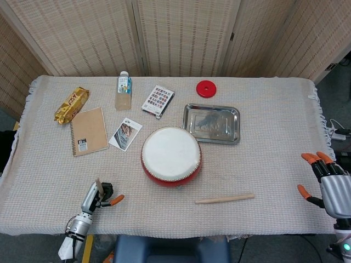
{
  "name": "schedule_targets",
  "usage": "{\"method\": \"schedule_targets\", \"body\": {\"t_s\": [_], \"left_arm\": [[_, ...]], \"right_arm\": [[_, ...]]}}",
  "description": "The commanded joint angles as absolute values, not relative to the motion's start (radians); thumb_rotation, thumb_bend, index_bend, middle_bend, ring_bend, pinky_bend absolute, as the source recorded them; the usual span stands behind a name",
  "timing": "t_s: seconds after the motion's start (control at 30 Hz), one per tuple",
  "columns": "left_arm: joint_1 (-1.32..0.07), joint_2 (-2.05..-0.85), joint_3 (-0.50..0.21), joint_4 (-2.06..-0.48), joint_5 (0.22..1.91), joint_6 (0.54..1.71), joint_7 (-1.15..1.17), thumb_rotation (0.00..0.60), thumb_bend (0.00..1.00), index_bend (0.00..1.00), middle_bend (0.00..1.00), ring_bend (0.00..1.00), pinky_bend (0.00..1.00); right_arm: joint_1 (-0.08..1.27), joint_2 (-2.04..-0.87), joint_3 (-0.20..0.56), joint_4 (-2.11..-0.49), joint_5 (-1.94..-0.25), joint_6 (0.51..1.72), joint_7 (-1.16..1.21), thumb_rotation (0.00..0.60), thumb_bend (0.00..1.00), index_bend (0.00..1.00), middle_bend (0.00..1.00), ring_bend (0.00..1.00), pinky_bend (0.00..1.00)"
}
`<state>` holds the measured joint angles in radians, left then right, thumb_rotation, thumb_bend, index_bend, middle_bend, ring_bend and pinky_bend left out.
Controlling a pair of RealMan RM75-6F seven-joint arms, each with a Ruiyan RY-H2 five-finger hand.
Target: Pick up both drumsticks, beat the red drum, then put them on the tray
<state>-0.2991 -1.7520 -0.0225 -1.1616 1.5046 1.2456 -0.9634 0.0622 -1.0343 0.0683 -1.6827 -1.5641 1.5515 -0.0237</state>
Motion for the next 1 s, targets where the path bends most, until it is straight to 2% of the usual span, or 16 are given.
{"method": "schedule_targets", "body": {"t_s": [0.03, 0.13, 0.33, 0.5, 0.63, 0.73, 0.87, 1.0], "left_arm": [[-0.297, -1.764, -0.022, -1.140, 1.504, 1.249, -0.954, 0.600, 0.24, 0.90, 1.00, 0.91, 0.97], [-0.295, -1.778, -0.019, -1.109, 1.506, 1.252, -0.946, 0.600, 0.24, 0.91, 1.00, 0.92, 1.00], [-0.295, -1.807, -0.013, -1.042, 1.518, 1.264, -0.931, 0.600, 0.25, 0.92, 1.00, 0.93, 1.00], [-0.293, -1.831, -0.012, -0.988, 1.525, 1.281, -0.895, 0.600, 0.35, 0.99, 1.00, 0.99, 1.00], [-0.295, -1.827, -0.010, -0.962, 1.543, 1.309, -0.838, 0.600, 0.51, 1.00, 1.00, 1.00, 1.00], [-0.295, -1.804, -0.012, -0.956, 1.566, 1.355, -0.756, 0.600, 0.57, 1.00, 1.00, 1.00, 1.00], [-0.296, -1.747, -0.017, -0.961, 1.600, 1.424, -0.547, 0.600, 0.58, 1.00, 1.00, 1.00, 1.00], [-0.297, -1.661, -0.022, -1.037, 1.604, 1.438, -0.362, 0.600, 0.58, 1.00, 1.00, 1.00, 1.00]], "right_arm": [[0.062, -1.035, 0.068, -1.684, -1.563, 1.550, -0.025, 0.600, 0.19, 0.19, 0.20, 0.13, 0.36], [0.064, -1.034, 0.069, -1.688, -1.557, 1.543, -0.031, 0.600, 0.19, 0.19, 0.20, 0.13, 0.36], [0.068, -1.034, 0.070, -1.695, -1.557, 1.538, -0.039, 0.600, 0.19, 0.19, 0.20, 0.13, 0.36], [0.067, -1.034, 0.070, -1.697, -1.556, 1.536, -0.041, 0.600, 0.19, 0.19, 0.20, 0.13, 0.36], [0.069, -1.032, 0.067, -1.700, -1.549, 1.524, -0.037, 0.600, 0.19, 0.19, 0.20, 0.13, 0.36], [0.075, -1.024, 0.058, -1.713, -1.544, 1.496, -0.013, 0.600, 0.19, 0.20, 0.21, 0.15, 0.36], [0.097, -1.023, 0.038, -1.728, -1.543, 1.428, 0.017, 0.600, 0.19, 0.24, 0.24, 0.17, 0.36], [0.130, -1.067, 0.027, -1.732, -1.533, 1.354, -0.009, 0.600, 0.19, 0.29, 0.25, 0.18, 0.37]]}}
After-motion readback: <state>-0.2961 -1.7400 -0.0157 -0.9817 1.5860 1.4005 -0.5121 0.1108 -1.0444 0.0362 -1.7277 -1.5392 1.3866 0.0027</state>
